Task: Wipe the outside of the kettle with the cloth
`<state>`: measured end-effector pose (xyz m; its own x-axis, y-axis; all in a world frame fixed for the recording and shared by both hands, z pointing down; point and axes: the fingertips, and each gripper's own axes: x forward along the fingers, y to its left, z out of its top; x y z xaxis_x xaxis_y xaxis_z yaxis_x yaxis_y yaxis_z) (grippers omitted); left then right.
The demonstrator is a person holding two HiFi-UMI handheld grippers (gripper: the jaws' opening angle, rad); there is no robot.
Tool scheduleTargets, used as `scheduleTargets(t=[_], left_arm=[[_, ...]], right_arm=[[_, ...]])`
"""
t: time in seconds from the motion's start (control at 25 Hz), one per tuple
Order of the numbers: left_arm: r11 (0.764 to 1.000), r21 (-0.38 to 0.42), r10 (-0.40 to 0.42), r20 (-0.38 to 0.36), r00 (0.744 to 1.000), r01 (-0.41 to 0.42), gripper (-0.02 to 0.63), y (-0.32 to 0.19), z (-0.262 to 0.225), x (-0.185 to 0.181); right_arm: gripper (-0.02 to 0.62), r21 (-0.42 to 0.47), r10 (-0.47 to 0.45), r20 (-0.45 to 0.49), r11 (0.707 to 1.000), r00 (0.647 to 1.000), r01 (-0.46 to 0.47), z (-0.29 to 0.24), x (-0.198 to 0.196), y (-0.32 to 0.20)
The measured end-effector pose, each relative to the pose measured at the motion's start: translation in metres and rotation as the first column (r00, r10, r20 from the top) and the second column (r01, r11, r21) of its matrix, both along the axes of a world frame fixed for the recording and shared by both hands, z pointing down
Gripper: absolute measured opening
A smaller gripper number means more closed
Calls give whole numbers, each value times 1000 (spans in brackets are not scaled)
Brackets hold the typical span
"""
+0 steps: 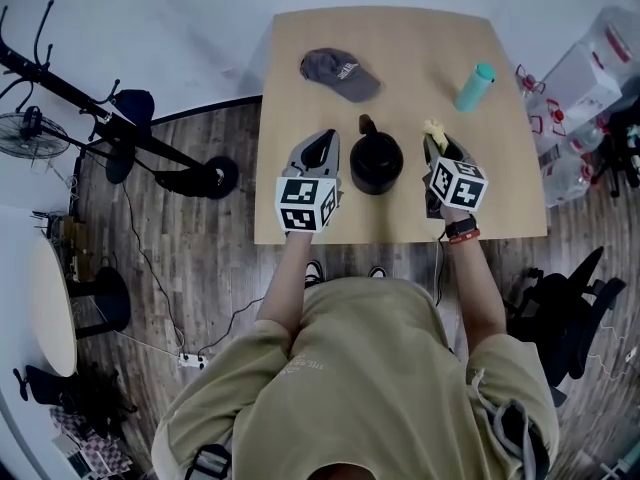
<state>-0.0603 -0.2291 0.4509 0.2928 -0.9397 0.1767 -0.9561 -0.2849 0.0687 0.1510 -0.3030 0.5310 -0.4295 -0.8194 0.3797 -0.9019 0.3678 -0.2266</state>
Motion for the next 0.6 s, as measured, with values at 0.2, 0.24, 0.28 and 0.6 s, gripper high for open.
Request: scheduleTargets(t=[0.2, 0.24, 0.28, 0.6], left_arm=[[998, 62, -12, 12, 1000, 11, 25, -1, -37, 3], [997, 74, -11, 15, 1000, 10, 25, -1, -43, 4], [996, 86, -11, 19, 1000, 9, 25, 0, -49, 6], [989, 145, -19, 30, 999, 15, 25, 8, -70, 2]], right_arm=[[138, 132, -36, 25, 991, 999, 33, -65, -17, 20], [138, 156, -37, 28, 987, 999, 32, -76, -19, 24], [138, 177, -35, 32, 984, 999, 29, -86, -21, 29], [137, 304, -15, -31, 952, 999, 24, -128, -37, 57]])
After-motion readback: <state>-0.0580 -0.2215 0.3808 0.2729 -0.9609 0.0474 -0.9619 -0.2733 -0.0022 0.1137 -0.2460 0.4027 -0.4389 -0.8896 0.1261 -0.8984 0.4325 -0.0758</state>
